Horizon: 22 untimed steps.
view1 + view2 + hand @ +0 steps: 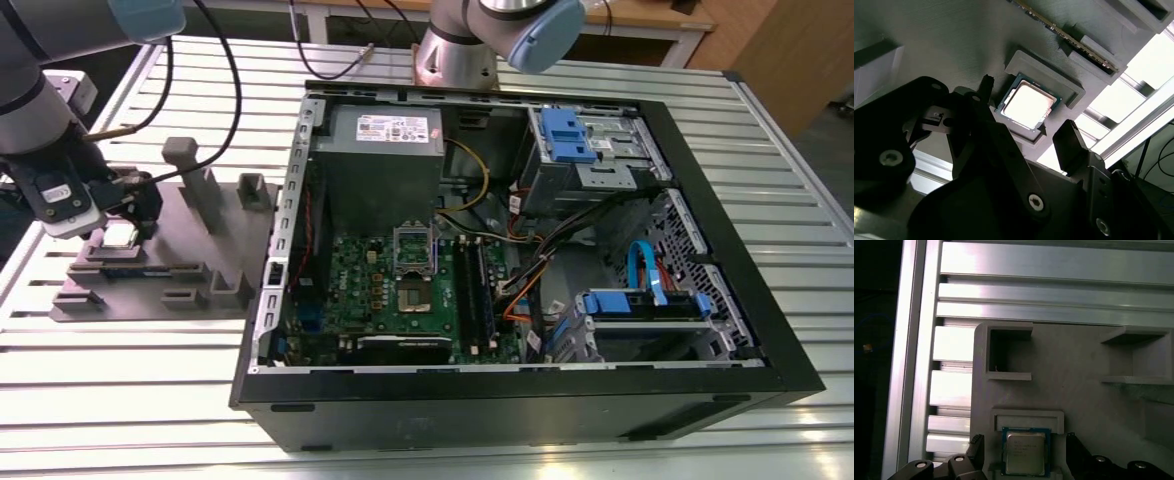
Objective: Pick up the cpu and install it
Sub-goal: 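Pick up the cpu and move it towards the insertion slot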
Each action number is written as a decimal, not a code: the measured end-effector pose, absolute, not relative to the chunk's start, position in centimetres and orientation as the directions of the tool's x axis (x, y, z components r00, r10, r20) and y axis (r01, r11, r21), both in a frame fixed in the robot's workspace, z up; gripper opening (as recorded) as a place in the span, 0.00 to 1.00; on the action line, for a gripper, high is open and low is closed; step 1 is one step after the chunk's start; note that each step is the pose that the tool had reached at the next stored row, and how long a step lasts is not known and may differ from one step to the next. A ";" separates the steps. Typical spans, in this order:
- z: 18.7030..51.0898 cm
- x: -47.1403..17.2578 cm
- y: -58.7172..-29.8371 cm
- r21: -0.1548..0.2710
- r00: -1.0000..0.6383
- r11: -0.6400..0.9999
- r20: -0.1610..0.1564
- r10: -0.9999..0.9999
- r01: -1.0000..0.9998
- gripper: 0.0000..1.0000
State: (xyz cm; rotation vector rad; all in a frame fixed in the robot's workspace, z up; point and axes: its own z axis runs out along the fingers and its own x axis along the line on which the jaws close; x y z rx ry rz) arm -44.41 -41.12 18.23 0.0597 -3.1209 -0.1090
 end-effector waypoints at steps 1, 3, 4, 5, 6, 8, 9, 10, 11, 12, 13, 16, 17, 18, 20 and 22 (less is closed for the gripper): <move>18.2 -44.4 -41.1 0.070 -0.999 0.997 0.017 -0.039 -0.038 0.75; 18.2 -44.4 -41.1 0.070 -0.999 0.997 0.017 -0.039 -0.038 0.75; 18.2 -44.4 -41.1 0.070 -0.999 0.997 0.017 -0.039 -0.038 0.75; 18.2 -44.4 -41.1 0.070 -0.999 0.997 0.017 -0.039 -0.038 0.75; 18.2 -44.4 -41.1 0.070 -0.999 0.997 0.017 -0.039 -0.037 0.75; 18.2 -44.4 -41.1 0.070 -0.999 0.997 0.017 -0.037 -0.035 0.75; 18.2 -44.4 -41.1 0.070 -0.999 0.997 0.017 -0.033 -0.032 0.75; 18.2 -44.4 -41.1 0.070 -0.999 0.997 0.017 -0.029 -0.028 0.75; 18.2 -44.4 -41.1 0.070 -1.000 0.997 0.017 -0.025 -0.024 0.75; 18.2 -44.4 -41.1 0.070 -1.000 0.997 0.017 -0.023 -0.022 0.75; 18.2 -44.4 -41.1 0.070 -1.000 0.997 0.017 -0.022 -0.021 0.75; 18.2 -44.4 -41.1 0.069 -1.000 0.997 0.017 -0.022 -0.021 0.75; 18.2 -44.4 -41.1 0.069 -1.000 0.997 0.017 -0.022 -0.021 0.75; 18.1 -44.4 -41.1 0.069 -1.000 0.997 0.017 -0.022 -0.021 0.75; 18.1 -44.4 -41.1 0.069 -1.000 0.997 0.016 -0.022 -0.021 0.75; 18.1 -44.4 -41.1 0.069 -1.000 0.997 0.014 -0.022 -0.021 0.75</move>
